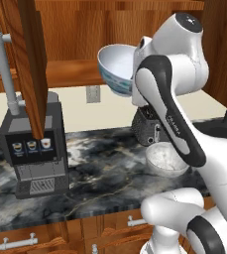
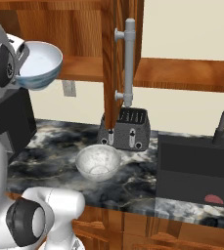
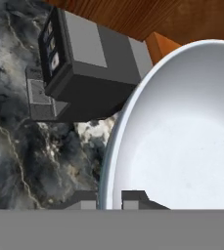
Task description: Open the cabinet. Pick the bowls from the counter and place them in the cabinet. Then close the cabinet.
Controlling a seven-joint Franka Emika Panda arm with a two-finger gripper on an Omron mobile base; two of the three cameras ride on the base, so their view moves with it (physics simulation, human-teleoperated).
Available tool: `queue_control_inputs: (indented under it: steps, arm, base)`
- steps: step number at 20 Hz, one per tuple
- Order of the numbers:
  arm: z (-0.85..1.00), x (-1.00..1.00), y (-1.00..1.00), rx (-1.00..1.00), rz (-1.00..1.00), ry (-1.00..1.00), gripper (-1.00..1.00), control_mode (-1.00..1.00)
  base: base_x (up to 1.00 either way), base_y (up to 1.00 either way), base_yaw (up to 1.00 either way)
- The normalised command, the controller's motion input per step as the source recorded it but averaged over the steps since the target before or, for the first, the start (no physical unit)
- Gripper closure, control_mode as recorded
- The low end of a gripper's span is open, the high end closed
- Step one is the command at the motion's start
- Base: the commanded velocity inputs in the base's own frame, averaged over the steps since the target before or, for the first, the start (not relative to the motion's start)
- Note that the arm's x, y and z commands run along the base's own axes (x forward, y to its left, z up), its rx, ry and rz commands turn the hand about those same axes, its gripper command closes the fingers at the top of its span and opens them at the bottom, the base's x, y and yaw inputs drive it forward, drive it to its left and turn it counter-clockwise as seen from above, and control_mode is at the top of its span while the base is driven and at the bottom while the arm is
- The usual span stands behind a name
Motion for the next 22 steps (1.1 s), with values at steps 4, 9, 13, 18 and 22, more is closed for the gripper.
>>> queue_control_inputs:
  steps: [4, 9, 13, 18, 22]
  arm:
    - [0.0, 0.17, 0.07, 0.0, 0.08, 0.0, 1.0, -1.0]
    - [0.0, 0.32, 0.09, -0.01, 0.0, 0.0, 1.0, -1.0]
    - [0.0, 0.33, 0.09, -0.06, 0.0, 0.0, 1.0, -1.0]
    - [0.0, 0.37, 0.08, -0.09, 0.0, 0.0, 1.0, -1.0]
    - [0.0, 0.44, 0.14, -0.08, 0.0, 0.0, 1.0, -1.0]
  base:
    - [0.0, 0.0, 0.0]
    - [0.0, 0.0, 0.0]
    - [0.0, 0.0, 0.0]
    - [0.0, 0.0, 0.0]
    - [0.0, 0.0, 0.0]
